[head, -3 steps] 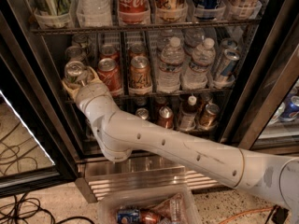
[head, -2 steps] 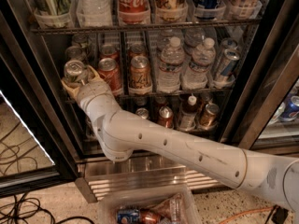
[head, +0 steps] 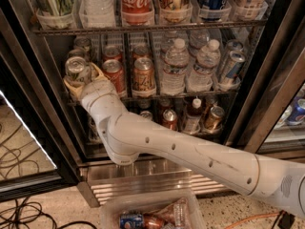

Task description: Pick 7up can from middle shelf of fridge

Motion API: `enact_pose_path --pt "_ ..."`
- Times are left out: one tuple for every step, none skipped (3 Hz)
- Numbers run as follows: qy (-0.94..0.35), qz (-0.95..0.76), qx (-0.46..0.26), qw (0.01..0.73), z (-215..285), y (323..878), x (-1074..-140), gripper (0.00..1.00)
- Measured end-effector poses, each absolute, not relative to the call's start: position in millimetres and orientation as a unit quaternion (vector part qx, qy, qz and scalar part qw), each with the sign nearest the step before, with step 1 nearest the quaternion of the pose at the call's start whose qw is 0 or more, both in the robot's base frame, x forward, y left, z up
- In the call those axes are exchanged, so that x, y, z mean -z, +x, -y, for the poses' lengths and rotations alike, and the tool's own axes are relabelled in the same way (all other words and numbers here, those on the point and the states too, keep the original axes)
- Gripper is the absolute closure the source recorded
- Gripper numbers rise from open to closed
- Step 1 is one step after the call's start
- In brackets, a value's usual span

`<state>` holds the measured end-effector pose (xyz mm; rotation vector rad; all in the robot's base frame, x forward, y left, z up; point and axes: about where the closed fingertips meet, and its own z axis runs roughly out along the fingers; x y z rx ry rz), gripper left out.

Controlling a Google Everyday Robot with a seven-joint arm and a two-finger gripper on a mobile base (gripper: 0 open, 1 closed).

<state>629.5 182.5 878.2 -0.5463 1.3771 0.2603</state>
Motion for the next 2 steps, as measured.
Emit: enact_pose_path --pt "-0.253 -0.612 -0.108 0.741 -168.0 608.7 -903.5 1.0" --pt "-0.26 -0.611 -0.105 0.741 -158.7 582.5 -914.8 1.0"
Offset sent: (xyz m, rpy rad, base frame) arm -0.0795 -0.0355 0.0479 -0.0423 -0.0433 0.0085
